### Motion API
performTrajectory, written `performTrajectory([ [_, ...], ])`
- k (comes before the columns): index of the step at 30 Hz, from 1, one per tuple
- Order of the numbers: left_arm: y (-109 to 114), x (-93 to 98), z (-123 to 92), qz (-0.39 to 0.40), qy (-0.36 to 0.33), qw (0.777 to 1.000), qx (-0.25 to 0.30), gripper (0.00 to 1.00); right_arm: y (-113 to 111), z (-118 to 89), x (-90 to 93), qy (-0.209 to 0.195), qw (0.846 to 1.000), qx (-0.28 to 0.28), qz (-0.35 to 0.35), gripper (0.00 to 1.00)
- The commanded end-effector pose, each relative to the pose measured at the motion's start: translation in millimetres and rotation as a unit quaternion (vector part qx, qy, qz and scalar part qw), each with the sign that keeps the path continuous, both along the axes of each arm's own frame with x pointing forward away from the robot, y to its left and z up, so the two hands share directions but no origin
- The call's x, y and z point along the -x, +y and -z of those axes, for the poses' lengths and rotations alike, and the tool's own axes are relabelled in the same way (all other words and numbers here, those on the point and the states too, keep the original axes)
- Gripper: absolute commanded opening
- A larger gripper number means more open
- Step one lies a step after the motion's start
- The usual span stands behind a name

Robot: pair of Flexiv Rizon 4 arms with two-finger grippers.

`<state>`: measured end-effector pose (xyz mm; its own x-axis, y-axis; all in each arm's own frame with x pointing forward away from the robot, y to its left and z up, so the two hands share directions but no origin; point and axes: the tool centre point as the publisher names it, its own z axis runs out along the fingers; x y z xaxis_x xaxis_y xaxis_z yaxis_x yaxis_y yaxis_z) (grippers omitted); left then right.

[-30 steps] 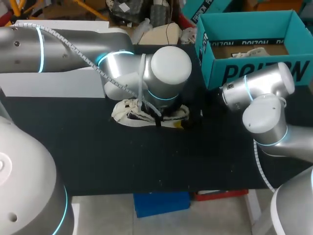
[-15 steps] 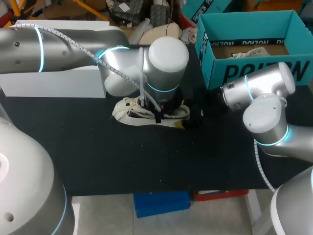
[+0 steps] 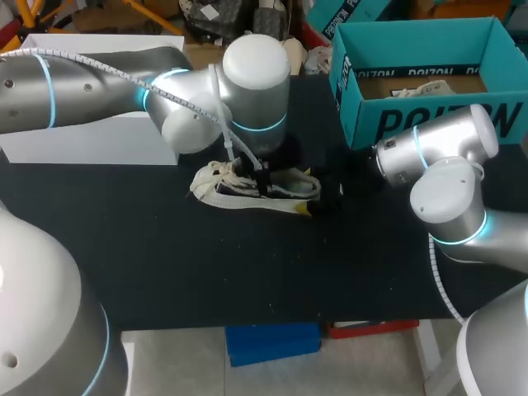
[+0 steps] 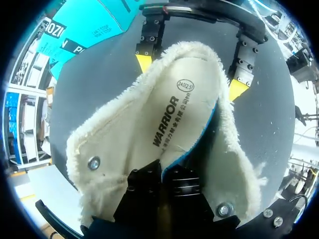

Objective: Take the shoe out of the shoebox, open the shoe tongue, remove and reinsert the insole, then place the shoe into the shoebox

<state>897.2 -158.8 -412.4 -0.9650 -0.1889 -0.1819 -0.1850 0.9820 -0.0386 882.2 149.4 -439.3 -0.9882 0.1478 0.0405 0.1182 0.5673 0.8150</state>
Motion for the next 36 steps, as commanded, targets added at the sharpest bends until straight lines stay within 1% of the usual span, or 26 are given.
performTrajectory([
  [1, 10, -0.3, -19, 0.004, 0.013, 1.0, 0.026, 0.0, 2, 2, 3.7, 0.001, 1.0, 0.0, -0.001, 0.0],
  [3, 9, 1.1, -23, 0.006, 0.025, 0.999, 0.041, 0.0, 2, 2, 3.7, 0.001, 1.0, 0.0, -0.001, 0.0],
  [9, 2, 6.9, -39, 0.022, 0.029, 0.997, 0.063, 0.0, 2, 2, 3.7, 0.001, 1.0, 0.0, -0.001, 0.0],
  [12, -3, 9.4, -43, 0.042, 0.034, 0.996, 0.073, 0.0, 2, 2, 3.7, 0.001, 1.0, 0.0, -0.001, 0.0],
  [22, -27, 19.5, -31, 0.103, 0.051, 0.991, 0.074, 0.0, 2, 2, 3.7, 0.001, 1.0, 0.0, -0.001, 0.0],
  [25, -31, 20.3, -28, 0.117, 0.058, 0.988, 0.076, 0.0, 2, 2, 3.7, 0.001, 1.0, 0.0, -0.001, 0.0],
  [26, -32, 20.0, -27, 0.123, 0.061, 0.988, 0.077, 0.04, 2, 2, 3.7, 0.001, 1.0, 0.0, -0.001, 0.0],
  [27, -33, 20.1, -26, 0.131, 0.061, 0.986, 0.078, 0.22, 2, 2, 3.7, 0.001, 1.0, 0.0, -0.001, 0.0],
  [28, -34, 20.6, -27, 0.137, 0.06, 0.985, 0.082, 0.29, 2, 2, 3.7, 0.001, 1.0, 0.0, -0.001, 0.0],
  [30, -37, 20.2, -28, 0.151, 0.065, 0.982, 0.089, 0.3, 2, 2, 3.7, 0.001, 1.0, 0.0, -0.001, 0.0],
  [32, -39, 20.7, -28, 0.158, 0.069, 0.98, 0.099, 0.33, 2, 2, 3.7, 0.001, 1.0, 0.0, -0.001, 0.0],
  [36, -47, 21.2, -29, 0.168, 0.062, 0.978, 0.109, 0.32, 2, 2, 3.7, 0.001, 1.0, 0.0, -0.001, 0.0],
])
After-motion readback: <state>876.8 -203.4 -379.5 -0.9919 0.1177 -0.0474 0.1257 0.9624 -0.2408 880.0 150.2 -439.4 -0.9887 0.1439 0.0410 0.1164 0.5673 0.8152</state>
